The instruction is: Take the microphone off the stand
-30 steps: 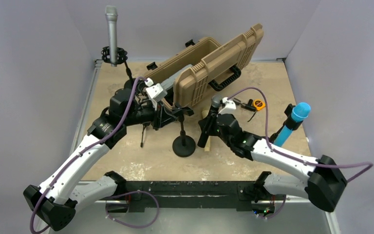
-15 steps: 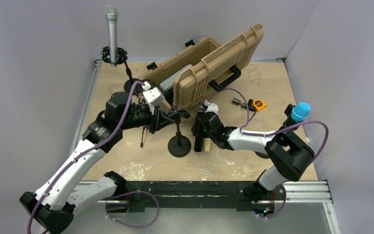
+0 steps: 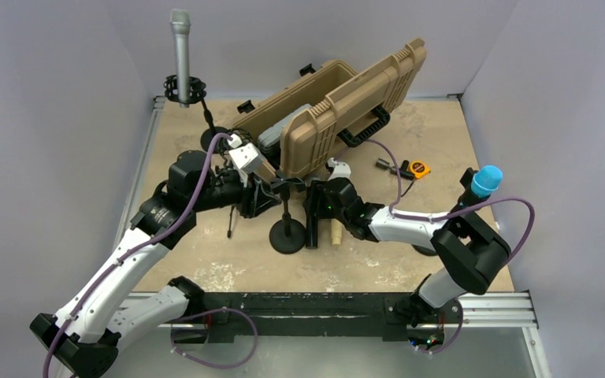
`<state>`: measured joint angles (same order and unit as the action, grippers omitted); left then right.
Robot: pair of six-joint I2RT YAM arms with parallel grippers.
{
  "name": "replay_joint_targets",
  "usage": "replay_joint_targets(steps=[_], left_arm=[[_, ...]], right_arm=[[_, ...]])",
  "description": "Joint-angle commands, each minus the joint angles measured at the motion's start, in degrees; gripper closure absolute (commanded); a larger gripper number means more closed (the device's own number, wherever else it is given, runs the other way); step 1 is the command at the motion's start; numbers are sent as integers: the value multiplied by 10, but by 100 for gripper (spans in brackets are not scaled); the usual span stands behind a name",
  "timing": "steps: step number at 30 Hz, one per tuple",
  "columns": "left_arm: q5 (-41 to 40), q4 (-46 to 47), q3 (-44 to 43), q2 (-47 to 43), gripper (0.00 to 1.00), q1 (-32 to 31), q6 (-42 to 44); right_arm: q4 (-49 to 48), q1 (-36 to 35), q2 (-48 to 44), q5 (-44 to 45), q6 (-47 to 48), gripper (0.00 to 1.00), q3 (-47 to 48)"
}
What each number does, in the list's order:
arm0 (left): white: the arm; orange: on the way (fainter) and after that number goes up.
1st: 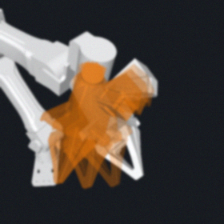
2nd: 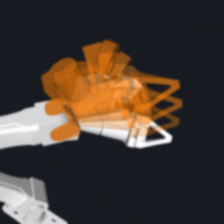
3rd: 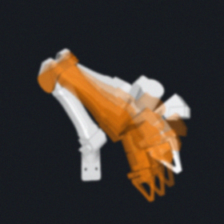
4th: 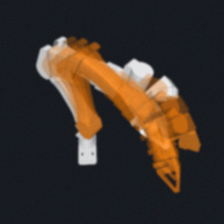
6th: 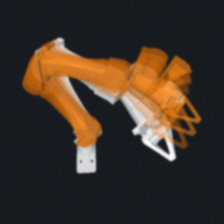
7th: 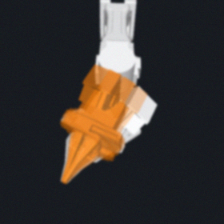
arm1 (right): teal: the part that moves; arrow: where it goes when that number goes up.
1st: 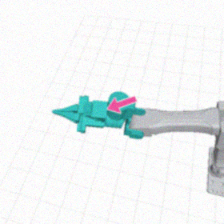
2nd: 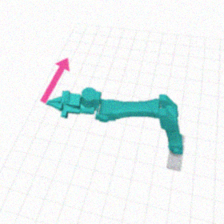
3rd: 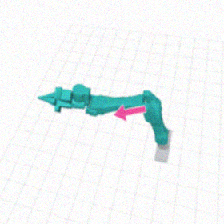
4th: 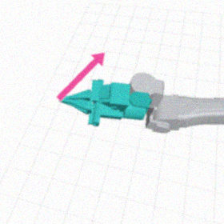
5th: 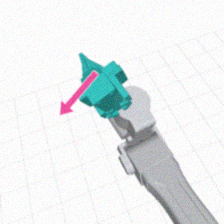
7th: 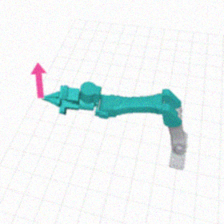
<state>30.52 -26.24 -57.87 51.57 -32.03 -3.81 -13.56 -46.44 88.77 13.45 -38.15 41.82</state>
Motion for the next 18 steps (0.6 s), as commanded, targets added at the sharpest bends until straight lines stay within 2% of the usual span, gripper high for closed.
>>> replay_joint_targets(steps=[1,6,10,12,15,18], left_arm=[[-1,12,2,-26,56,-2,-2],[-27,-33,-14,-56,42,-2,1],[-50,-87,-57,-71,21,-2,-12],[-73,-107,-85,-70,16,-1,-38],[-92,-135,-136,-51,16,9,-98],[-77,-153,-185,-14,23,26,-187]], right_arm=[[-27,2,-30,-8,11,44,-6],[-24,2,-51,-26,14,42,-9],[-11,2,-92,-33,32,40,-11],[-6,2,-120,-41,40,37,-14],[1,2,-159,-47,47,35,-16],[0,2,-184,-50,51,34,-20]])
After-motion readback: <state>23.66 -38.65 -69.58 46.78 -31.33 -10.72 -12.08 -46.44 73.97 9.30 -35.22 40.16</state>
